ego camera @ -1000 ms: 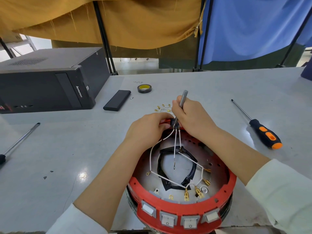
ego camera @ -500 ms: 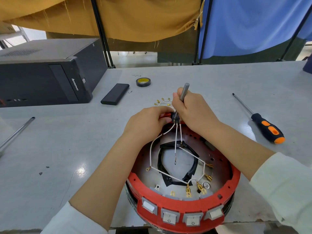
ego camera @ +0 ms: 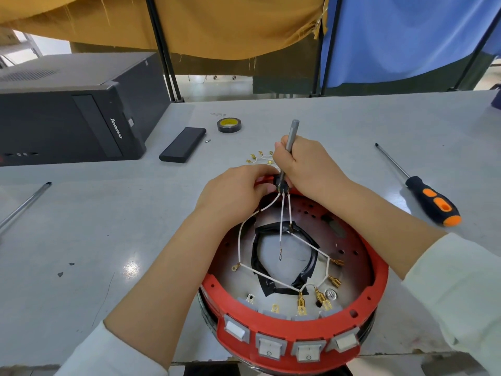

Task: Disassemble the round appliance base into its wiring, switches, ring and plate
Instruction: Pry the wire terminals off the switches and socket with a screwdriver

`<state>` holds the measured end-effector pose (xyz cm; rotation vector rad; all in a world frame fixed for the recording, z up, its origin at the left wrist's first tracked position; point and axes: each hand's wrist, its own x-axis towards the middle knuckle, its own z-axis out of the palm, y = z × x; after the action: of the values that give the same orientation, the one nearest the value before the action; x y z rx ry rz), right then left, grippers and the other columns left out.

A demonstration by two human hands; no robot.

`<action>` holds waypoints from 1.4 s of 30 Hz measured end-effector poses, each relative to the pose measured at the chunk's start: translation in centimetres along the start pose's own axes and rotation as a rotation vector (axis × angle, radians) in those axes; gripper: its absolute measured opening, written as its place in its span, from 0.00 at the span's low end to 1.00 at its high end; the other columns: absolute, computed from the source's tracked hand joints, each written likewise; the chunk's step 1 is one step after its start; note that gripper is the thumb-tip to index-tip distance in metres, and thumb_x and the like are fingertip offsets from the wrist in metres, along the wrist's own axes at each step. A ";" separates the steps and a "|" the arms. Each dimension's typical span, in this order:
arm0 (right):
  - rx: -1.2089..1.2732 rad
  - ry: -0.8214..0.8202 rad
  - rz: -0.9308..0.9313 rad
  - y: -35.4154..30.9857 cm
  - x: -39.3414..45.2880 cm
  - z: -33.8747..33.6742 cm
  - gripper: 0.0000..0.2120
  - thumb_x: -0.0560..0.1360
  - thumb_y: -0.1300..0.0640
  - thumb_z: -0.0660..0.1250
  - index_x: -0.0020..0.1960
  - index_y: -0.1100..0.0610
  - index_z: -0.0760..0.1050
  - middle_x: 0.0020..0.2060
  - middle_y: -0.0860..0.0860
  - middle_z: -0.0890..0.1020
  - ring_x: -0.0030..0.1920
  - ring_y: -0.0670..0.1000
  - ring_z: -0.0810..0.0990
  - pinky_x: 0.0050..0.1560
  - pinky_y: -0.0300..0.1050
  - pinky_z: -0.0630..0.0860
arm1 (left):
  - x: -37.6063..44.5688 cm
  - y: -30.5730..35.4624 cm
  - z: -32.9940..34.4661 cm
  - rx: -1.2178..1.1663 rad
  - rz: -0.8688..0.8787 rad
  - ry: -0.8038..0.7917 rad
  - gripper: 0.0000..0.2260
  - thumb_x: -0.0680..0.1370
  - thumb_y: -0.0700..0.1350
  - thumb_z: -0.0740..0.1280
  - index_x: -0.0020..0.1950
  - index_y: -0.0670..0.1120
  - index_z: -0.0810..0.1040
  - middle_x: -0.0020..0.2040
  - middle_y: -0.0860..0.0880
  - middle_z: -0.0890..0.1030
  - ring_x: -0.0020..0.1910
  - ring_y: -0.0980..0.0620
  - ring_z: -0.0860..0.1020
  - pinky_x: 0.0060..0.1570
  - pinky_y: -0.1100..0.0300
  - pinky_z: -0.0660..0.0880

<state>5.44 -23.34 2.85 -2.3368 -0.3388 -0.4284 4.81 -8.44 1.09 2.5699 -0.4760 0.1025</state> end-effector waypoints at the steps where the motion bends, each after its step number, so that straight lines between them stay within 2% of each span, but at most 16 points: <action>1: -0.006 -0.012 0.007 -0.1 0.1 0.0 0.18 0.80 0.53 0.55 0.32 0.52 0.60 0.26 0.50 0.70 0.29 0.52 0.70 0.36 0.50 0.69 | 0.0 0.0 0.0 -0.002 -0.004 0.000 0.13 0.78 0.53 0.62 0.62 0.65 0.72 0.61 0.59 0.77 0.62 0.56 0.73 0.51 0.58 0.68; 4: 0.015 -0.033 0.032 -0.1 0.1 -0.1 0.18 0.80 0.53 0.54 0.32 0.53 0.62 0.25 0.51 0.71 0.30 0.53 0.72 0.41 0.53 0.73 | 0.0 0.1 0.0 -0.011 -0.009 -0.006 0.13 0.78 0.53 0.62 0.61 0.65 0.73 0.60 0.59 0.77 0.61 0.56 0.73 0.49 0.59 0.67; 6: 0.029 -0.022 0.021 0.0 -0.1 -0.1 0.17 0.80 0.53 0.54 0.32 0.52 0.62 0.26 0.50 0.71 0.30 0.52 0.72 0.39 0.51 0.72 | -0.1 0.1 -0.1 -0.018 -0.007 -0.003 0.13 0.78 0.53 0.62 0.61 0.65 0.73 0.60 0.59 0.78 0.61 0.56 0.73 0.49 0.59 0.67; 9: -0.031 0.017 -0.075 0.1 -0.6 0.0 0.17 0.81 0.52 0.54 0.33 0.49 0.59 0.26 0.47 0.69 0.28 0.47 0.69 0.30 0.42 0.65 | -0.1 0.2 -0.1 -0.013 0.005 -0.008 0.13 0.78 0.53 0.62 0.62 0.66 0.72 0.60 0.59 0.78 0.61 0.56 0.73 0.48 0.59 0.67; 12: -0.151 0.003 -0.151 0.0 -1.0 -0.1 0.17 0.81 0.51 0.53 0.34 0.46 0.55 0.26 0.47 0.67 0.27 0.44 0.66 0.28 0.34 0.60 | -0.2 0.2 -0.2 0.000 0.001 -0.011 0.13 0.78 0.53 0.61 0.62 0.66 0.71 0.60 0.58 0.78 0.61 0.54 0.74 0.47 0.58 0.67; 16: -0.196 -0.018 -0.175 -0.1 -1.0 0.0 0.17 0.81 0.51 0.53 0.34 0.46 0.53 0.26 0.47 0.66 0.27 0.44 0.66 0.28 0.36 0.58 | -0.2 0.3 -0.2 0.006 -0.008 0.001 0.12 0.78 0.53 0.62 0.60 0.65 0.73 0.60 0.58 0.78 0.60 0.52 0.74 0.46 0.58 0.66; 19: -0.090 0.007 -0.111 -0.1 -0.8 0.1 0.18 0.81 0.52 0.54 0.33 0.47 0.57 0.26 0.46 0.67 0.28 0.45 0.66 0.28 0.36 0.60 | -0.2 0.4 -0.2 0.009 0.005 -0.004 0.14 0.78 0.53 0.61 0.62 0.67 0.71 0.60 0.57 0.78 0.60 0.53 0.74 0.45 0.59 0.65; 22: -0.052 -0.014 -0.024 -0.1 0.0 0.2 0.18 0.80 0.53 0.55 0.32 0.50 0.59 0.27 0.48 0.68 0.28 0.47 0.67 0.29 0.42 0.61 | -0.3 0.4 -0.2 -0.002 -0.002 0.010 0.14 0.78 0.52 0.62 0.62 0.67 0.72 0.60 0.57 0.78 0.60 0.53 0.74 0.45 0.59 0.65; 26: -0.157 -0.108 -0.003 -0.1 0.7 0.4 0.18 0.80 0.52 0.55 0.31 0.52 0.60 0.27 0.48 0.68 0.29 0.47 0.67 0.29 0.43 0.60 | -0.1 0.4 -0.1 0.012 -0.017 -0.003 0.11 0.79 0.52 0.61 0.59 0.64 0.73 0.59 0.57 0.78 0.58 0.50 0.75 0.44 0.58 0.65; 28: -0.172 -0.096 -0.026 0.0 0.4 0.5 0.18 0.80 0.52 0.55 0.31 0.52 0.59 0.27 0.48 0.68 0.29 0.46 0.67 0.29 0.43 0.59 | 0.0 0.4 -0.1 0.013 -0.017 -0.007 0.10 0.79 0.52 0.61 0.58 0.63 0.74 0.58 0.56 0.79 0.57 0.49 0.75 0.44 0.57 0.66; 32: 0.054 0.038 0.030 0.0 0.0 0.2 0.18 0.80 0.53 0.55 0.32 0.53 0.61 0.25 0.48 0.70 0.27 0.46 0.69 0.31 0.43 0.66 | -0.2 0.3 -0.2 -0.007 -0.013 -0.012 0.12 0.79 0.52 0.61 0.61 0.64 0.73 0.58 0.58 0.78 0.60 0.54 0.74 0.48 0.57 0.69; 34: 0.163 0.076 0.082 -0.2 0.1 -0.4 0.16 0.80 0.53 0.57 0.33 0.53 0.63 0.24 0.48 0.73 0.24 0.43 0.70 0.28 0.38 0.67 | -0.2 0.3 -0.3 -0.012 -0.022 -0.007 0.12 0.78 0.52 0.62 0.60 0.63 0.73 0.58 0.57 0.78 0.60 0.54 0.74 0.48 0.58 0.68; 38: 0.403 -0.014 0.194 -0.2 -0.6 -2.3 0.09 0.77 0.54 0.64 0.40 0.55 0.68 0.27 0.53 0.82 0.17 0.45 0.68 0.20 0.33 0.64 | -0.3 0.4 -0.1 0.015 -0.030 0.003 0.10 0.79 0.52 0.60 0.60 0.62 0.71 0.56 0.58 0.78 0.56 0.52 0.75 0.45 0.58 0.66; 40: 0.479 0.019 0.231 0.2 -1.4 -2.6 0.12 0.75 0.56 0.67 0.35 0.55 0.69 0.27 0.54 0.82 0.16 0.46 0.66 0.19 0.33 0.63 | -0.2 0.2 -0.1 -0.026 -0.049 0.002 0.08 0.79 0.52 0.59 0.58 0.61 0.69 0.52 0.62 0.77 0.54 0.53 0.76 0.45 0.58 0.65; 42: 0.486 0.111 0.263 0.6 -2.0 -2.4 0.16 0.72 0.56 0.70 0.30 0.55 0.67 0.22 0.53 0.79 0.17 0.45 0.66 0.20 0.33 0.63 | -0.1 0.1 0.0 -0.046 -0.061 0.004 0.06 0.79 0.53 0.60 0.56 0.61 0.69 0.50 0.63 0.77 0.53 0.54 0.76 0.45 0.58 0.66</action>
<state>3.34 -25.70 3.29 -1.8417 -0.0664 -0.3038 4.70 -8.47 1.10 2.5365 -0.3939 0.0742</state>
